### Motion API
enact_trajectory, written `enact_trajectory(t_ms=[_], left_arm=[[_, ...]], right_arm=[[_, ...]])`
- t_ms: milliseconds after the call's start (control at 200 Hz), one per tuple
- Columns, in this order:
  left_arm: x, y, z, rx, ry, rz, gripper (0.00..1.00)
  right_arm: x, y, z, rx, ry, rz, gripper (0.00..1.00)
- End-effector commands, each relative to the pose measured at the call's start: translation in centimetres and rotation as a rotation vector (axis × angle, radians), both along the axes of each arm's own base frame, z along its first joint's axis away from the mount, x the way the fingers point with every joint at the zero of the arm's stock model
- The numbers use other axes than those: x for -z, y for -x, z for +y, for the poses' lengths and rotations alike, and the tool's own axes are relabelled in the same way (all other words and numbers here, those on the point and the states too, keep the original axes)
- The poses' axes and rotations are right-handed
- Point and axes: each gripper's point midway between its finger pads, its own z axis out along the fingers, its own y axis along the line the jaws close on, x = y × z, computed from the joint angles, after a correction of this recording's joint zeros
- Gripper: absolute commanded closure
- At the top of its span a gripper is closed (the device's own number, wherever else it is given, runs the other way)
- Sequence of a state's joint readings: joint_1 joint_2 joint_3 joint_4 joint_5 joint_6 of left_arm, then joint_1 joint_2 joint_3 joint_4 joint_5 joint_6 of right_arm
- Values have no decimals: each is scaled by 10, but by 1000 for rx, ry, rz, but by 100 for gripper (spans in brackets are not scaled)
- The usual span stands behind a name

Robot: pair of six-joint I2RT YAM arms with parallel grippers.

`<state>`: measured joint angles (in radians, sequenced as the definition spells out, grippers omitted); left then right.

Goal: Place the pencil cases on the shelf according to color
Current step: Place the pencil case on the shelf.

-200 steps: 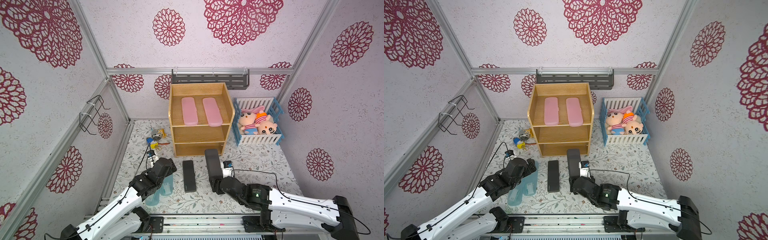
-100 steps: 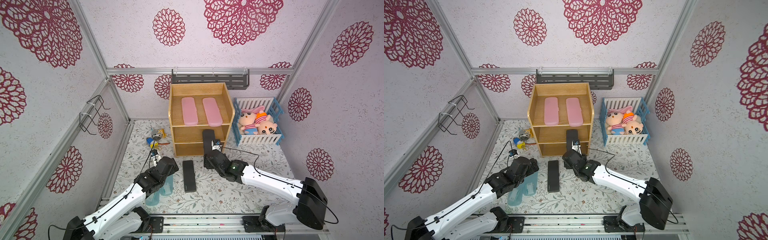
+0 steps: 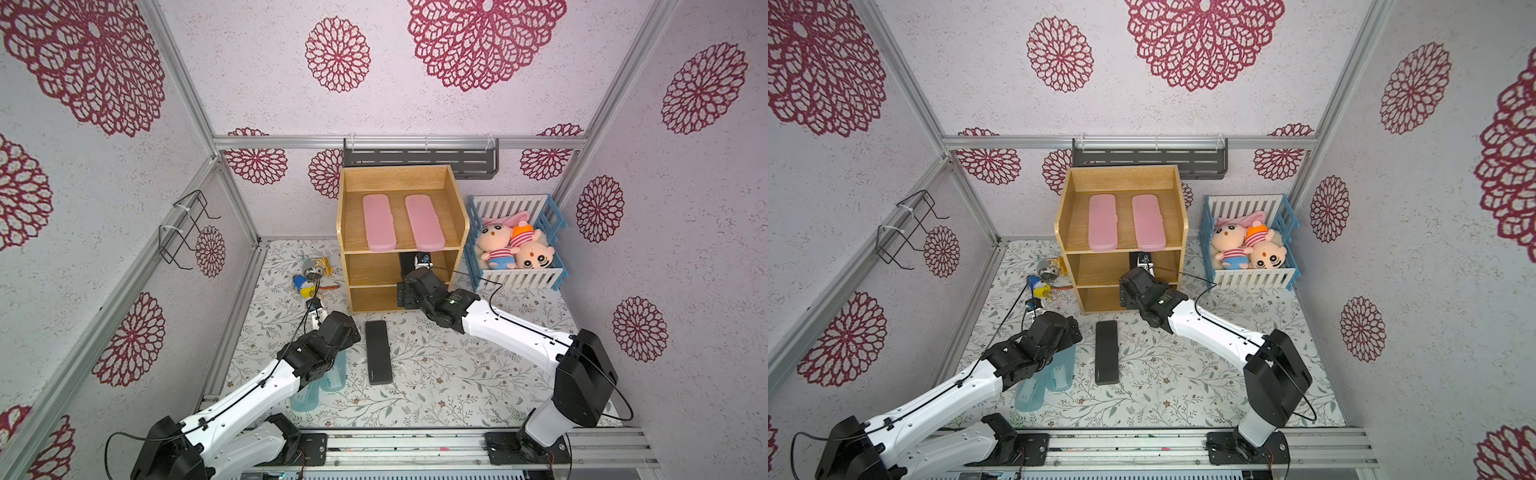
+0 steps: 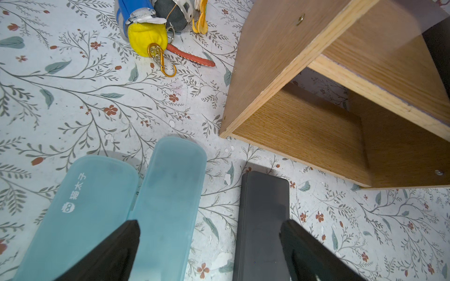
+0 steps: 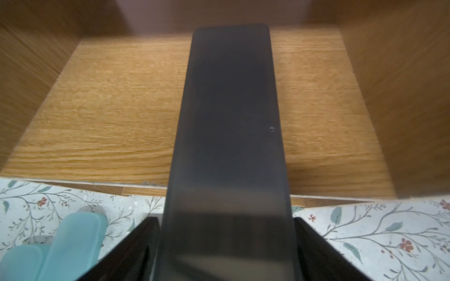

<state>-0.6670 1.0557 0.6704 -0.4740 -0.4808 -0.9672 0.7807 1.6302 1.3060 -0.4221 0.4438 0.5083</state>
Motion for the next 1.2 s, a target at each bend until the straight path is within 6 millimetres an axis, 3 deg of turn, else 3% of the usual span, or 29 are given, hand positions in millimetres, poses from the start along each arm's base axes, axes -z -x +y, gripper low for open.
enact_trajectory(t_ms=[0,295,565,655,775,966,1191], left_arm=[[2,-1,-2,17,-15,-7,3],[-3,1,2,16,-24,-16,3],[-4,3,1,16,-1,-18,3],[-5,3,0,18,5,-18,3],[-6,2,-1,20,7,-18,3],[-6,1,-3,18,11,-16,3],[-3,4,0,13,5,-5,3]], right_arm=[[-29,-1,-1,-7,-40,-45,4],[-54,32,-15,-69,-103,-43,2],[-43,65,-31,-104,-145,8,3],[-31,73,-33,-115,-153,38,8],[-13,81,-28,-149,-176,72,26],[2,64,-14,-149,-166,69,45],[-8,14,-14,-79,-188,0,49]])
